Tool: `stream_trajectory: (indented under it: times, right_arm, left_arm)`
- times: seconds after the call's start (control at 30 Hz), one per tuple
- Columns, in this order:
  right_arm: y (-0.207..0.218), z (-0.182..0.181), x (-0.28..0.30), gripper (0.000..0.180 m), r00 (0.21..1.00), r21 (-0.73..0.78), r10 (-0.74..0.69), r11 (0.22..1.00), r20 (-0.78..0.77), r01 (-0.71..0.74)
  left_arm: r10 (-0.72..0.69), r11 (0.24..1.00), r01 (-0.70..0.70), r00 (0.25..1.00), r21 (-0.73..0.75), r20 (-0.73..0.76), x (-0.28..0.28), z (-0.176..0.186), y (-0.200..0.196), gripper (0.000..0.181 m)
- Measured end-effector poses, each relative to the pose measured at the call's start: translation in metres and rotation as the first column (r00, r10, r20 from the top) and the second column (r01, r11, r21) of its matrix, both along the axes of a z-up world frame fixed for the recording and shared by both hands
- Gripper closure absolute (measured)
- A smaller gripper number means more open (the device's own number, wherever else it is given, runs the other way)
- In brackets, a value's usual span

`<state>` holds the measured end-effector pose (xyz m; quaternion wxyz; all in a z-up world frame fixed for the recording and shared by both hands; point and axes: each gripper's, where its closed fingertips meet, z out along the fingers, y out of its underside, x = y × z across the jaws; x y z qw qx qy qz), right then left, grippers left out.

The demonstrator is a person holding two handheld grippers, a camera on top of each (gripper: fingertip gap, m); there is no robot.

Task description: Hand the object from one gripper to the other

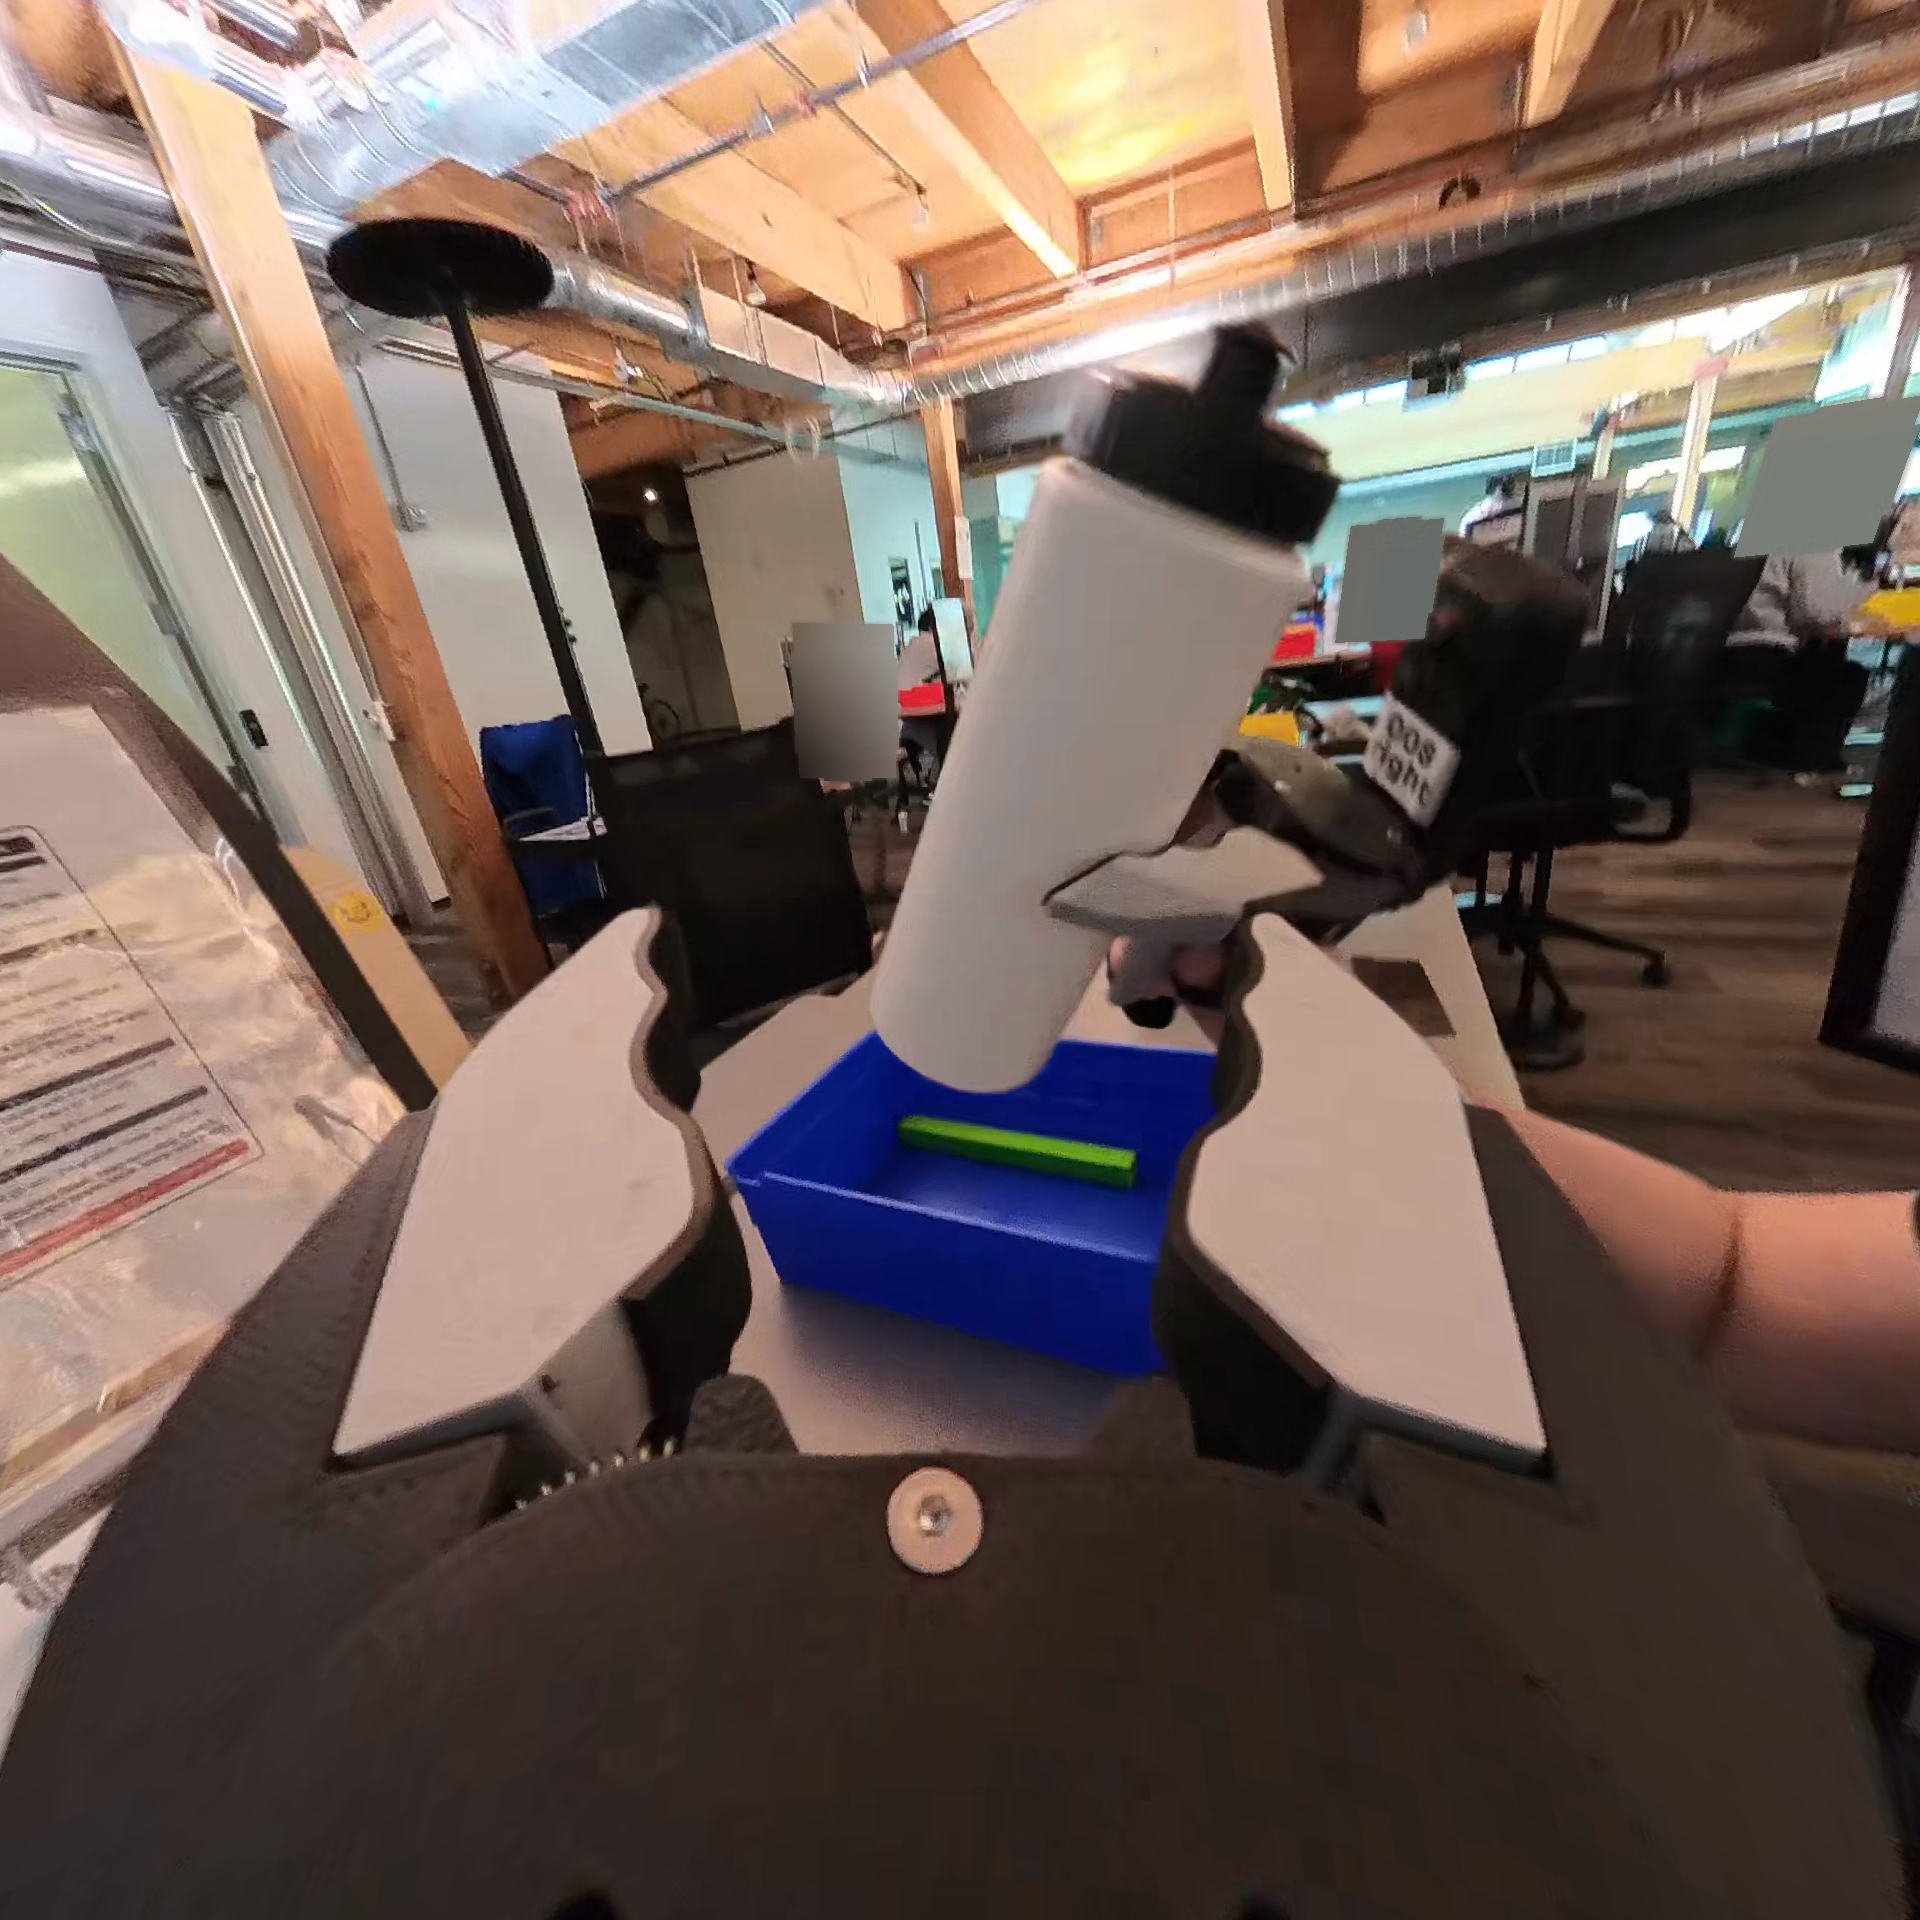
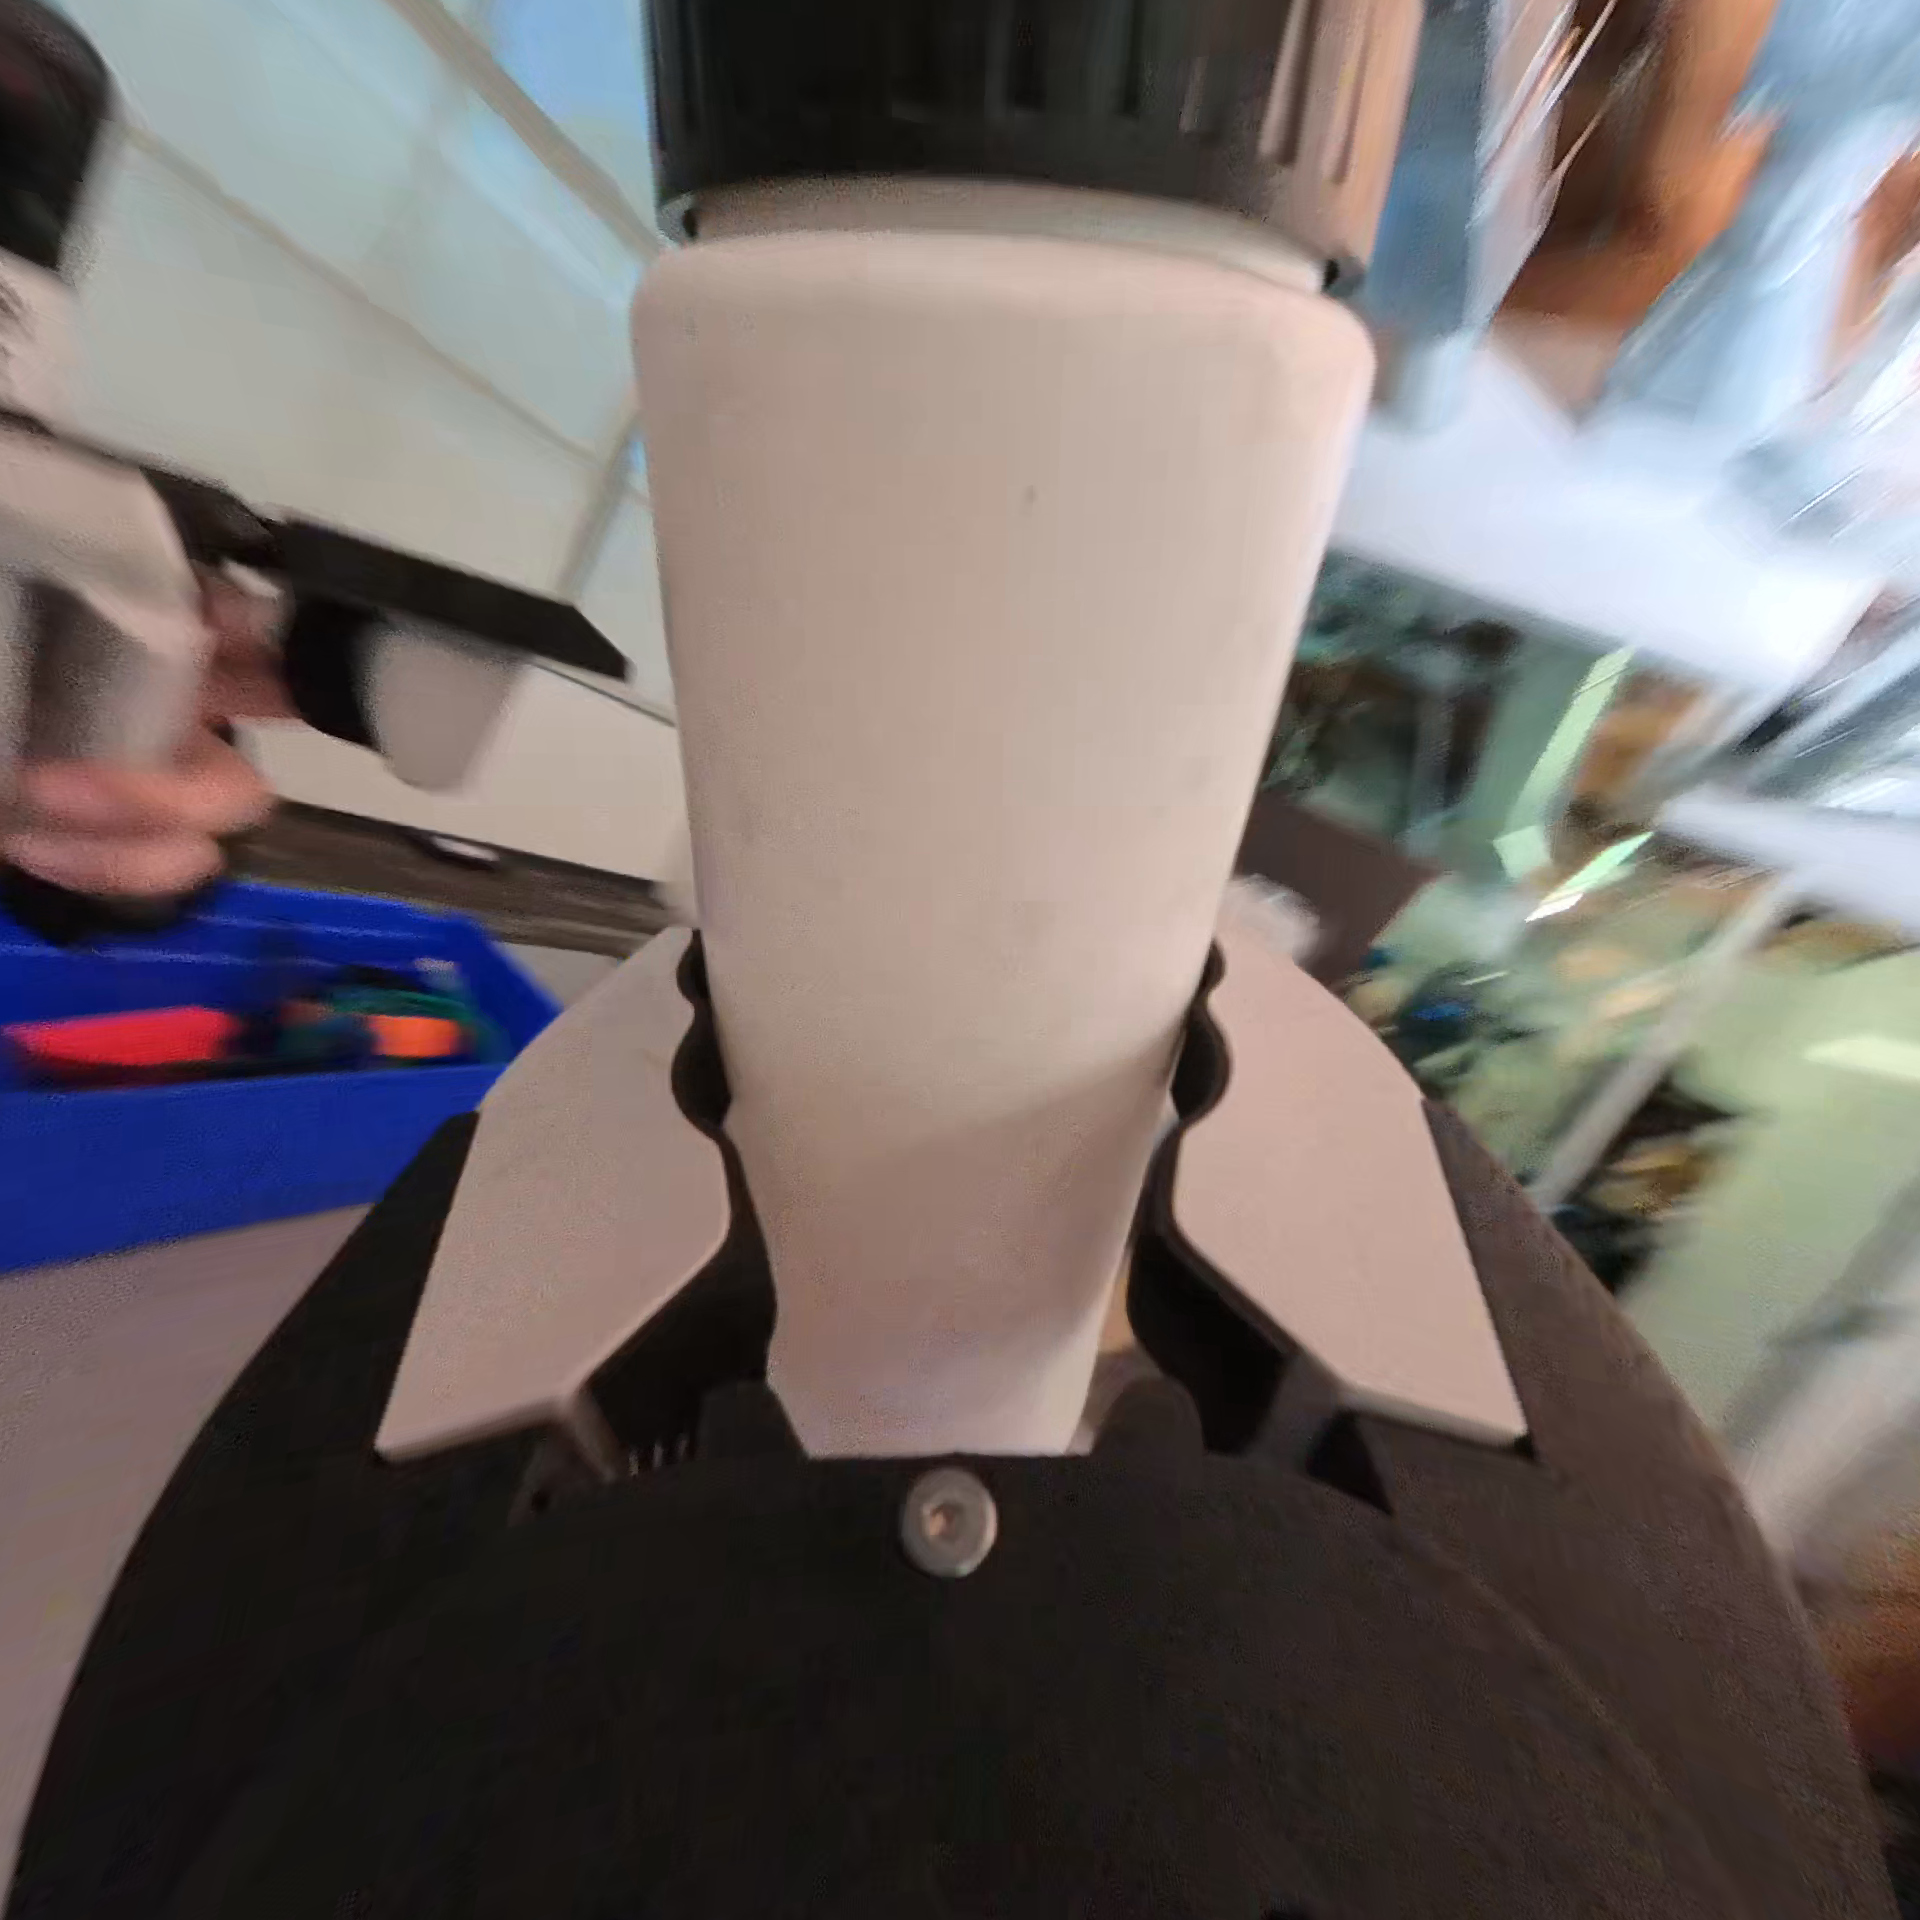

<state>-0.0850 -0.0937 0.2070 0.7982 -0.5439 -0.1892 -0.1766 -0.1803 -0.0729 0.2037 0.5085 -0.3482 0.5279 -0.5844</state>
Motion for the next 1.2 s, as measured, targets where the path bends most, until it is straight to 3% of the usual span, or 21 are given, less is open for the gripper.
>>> stream_trajectory:
  times: [0.1,0.17,0.27,0.43,0.63,0.7,0.8,0.93,0.97,1.03,1.1,1.2]
  right_arm:
    - [-0.004,0.025,0.006,0.092,0.944,0.184,-0.255,0.958,0.209,0.219]
    - [-0.005,0.035,0.003,0.093,0.901,0.265,-0.356,0.919,0.248,0.291]
    - [-0.001,0.038,-0.006,0.092,0.899,0.313,-0.390,0.895,0.201,0.318]
    - [0.011,0.024,-0.021,0.092,0.869,0.332,-0.437,0.875,0.230,0.352]
    - [0.025,0.005,-0.036,0.093,0.880,0.332,-0.400,0.892,0.258,0.308]
    - [0.029,0.002,-0.038,0.092,0.892,0.323,-0.382,0.899,0.240,0.297]
    - [0.038,-0.004,-0.039,0.091,0.904,0.294,-0.347,0.917,0.248,0.271]
    - [0.048,-0.023,-0.055,0.096,0.876,0.229,-0.229,0.963,0.425,0.141]
    - [0.052,-0.036,-0.058,0.108,0.837,0.154,-0.181,0.981,0.516,0.117]
    - [0.059,-0.064,-0.043,0.114,0.774,-0.070,-0.096,0.981,0.626,0.179]
    - [0.052,-0.067,-0.024,0.120,0.809,-0.163,-0.075,0.965,0.584,0.207]
    - [0.027,-0.039,-0.028,0.126,0.917,-0.148,0.011,0.988,0.398,0.052]
  left_arm:
    - [0.037,0.999,-0.039,0.995,0.012,0.092,-0.004,0.022,-0.004,0.076]
    - [0.082,0.993,-0.095,0.982,0.066,0.171,-0.001,0.033,-0.013,0.071]
    - [0.138,0.966,-0.191,0.949,0.172,0.283,0.011,0.038,-0.030,0.061]
    - [0.195,0.936,-0.282,0.914,0.212,0.355,0.035,0.033,-0.035,0.067]
    - [0.058,0.968,-0.141,0.931,0.207,0.360,0.044,0.027,-0.043,0.081]
    - [0.044,0.966,-0.131,0.932,0.222,0.360,0.044,0.024,-0.044,0.093]
    - [0.111,0.944,-0.200,0.942,0.263,0.318,0.046,0.020,-0.036,0.094]
    - [0.290,0.869,-0.389,0.901,0.304,0.324,0.036,0.023,-0.001,0.095]
    - [0.331,0.851,-0.431,0.884,0.301,0.330,0.031,0.024,0.010,0.095]
    - [0.398,0.819,-0.494,0.856,0.293,0.329,0.021,0.025,0.033,0.095]
    - [0.441,0.790,-0.538,0.831,0.292,0.338,0.014,0.024,0.051,0.095]
    - [0.462,0.784,-0.549,0.827,0.289,0.320,0.016,0.017,0.065,0.095]
